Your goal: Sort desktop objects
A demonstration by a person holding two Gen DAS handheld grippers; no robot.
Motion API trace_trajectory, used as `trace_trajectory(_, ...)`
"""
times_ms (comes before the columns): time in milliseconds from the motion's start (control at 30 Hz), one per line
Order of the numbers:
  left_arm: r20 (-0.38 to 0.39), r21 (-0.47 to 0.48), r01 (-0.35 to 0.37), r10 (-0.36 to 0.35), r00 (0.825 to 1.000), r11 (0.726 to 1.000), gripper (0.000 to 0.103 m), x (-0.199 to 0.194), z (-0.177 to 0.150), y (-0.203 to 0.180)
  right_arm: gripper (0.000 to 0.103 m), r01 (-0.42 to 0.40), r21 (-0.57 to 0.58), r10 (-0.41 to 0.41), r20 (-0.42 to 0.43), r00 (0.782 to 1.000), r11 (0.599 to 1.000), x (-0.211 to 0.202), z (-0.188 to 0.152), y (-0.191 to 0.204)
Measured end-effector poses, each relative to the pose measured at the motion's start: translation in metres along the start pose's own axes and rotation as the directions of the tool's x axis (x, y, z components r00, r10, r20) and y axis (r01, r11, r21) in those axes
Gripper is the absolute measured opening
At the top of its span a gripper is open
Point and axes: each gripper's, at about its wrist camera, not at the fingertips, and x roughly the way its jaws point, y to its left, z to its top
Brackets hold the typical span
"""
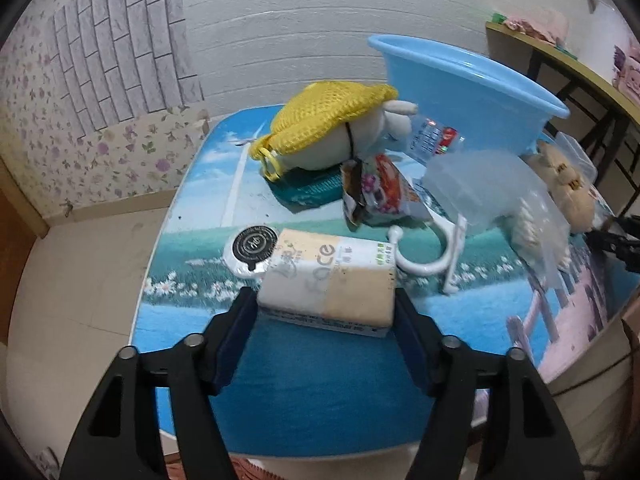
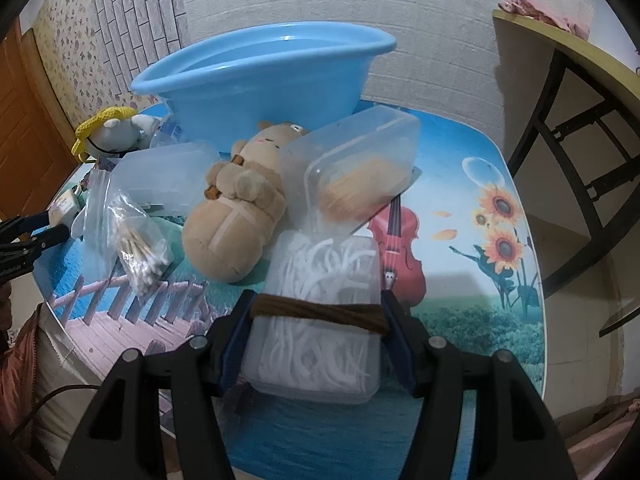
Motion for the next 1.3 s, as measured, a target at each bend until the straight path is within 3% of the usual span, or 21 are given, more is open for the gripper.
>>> trace_trajectory(133, 0.009, -0.001, 0.001, -0.001, 1.0, 1.0, 0.071, 0.005, 0.003, -0.002, 0.06, 0.003, 0.006, -0.003, 0.01, 1.0, 1.0, 0.0, -0.001, 0.0)
trace_trajectory(167, 0.011, -0.002, 0.007, -0.007, 1.0, 1.0, 0.064, 0.005, 0.004, -0.002, 0.06, -0.002, 0.011, 0.002, 0.012, 1.0, 1.0, 0.0, -0.001, -0.001)
trace_trajectory(267, 0.029, -0.005, 0.016, -0.016, 0.999, 1.0, 0.064, 0.0, 0.006, -0.002, 0.057, -0.03, 0.029, 0.028, 0.058, 0.998, 0.999, -0.011, -0.001, -0.005)
trace_trajectory(567, 0.115, -0.049, 0.046, -0.04, 0.993, 0.998, 0.064, -0.031, 0.026, -0.001, 0.057, -0.082, -0.027, 0.086, 0.215, 0.973, 0.996, -0.053, 0.014, 0.007)
trace_trajectory(800, 0.176, -0.008, 0.066, -0.063, 0.982, 0.998, 0.064, -0.049, 0.055, -0.02, 0.057, -0.098, -0.074, 0.116, 0.291, 0.95, 0.992, -0.069, 0.037, 0.023)
trace_trajectory(1200, 0.194, 0.055, 0.141, -0.149, 0.97, 0.988, 0.064, -0.043, 0.099, -0.063, 0.057, -0.153, -0.09, 0.174, 0.312, 0.934, 0.984, -0.053, 0.08, 0.032)
trace_trajectory(1300, 0.192, 0.075, 0.15, -0.162, 0.968, 0.986, 0.064, -0.036, 0.112, -0.075, 0.057, -0.131, -0.1, 0.156, 0.317, 0.936, 0.986, -0.047, 0.09, 0.033)
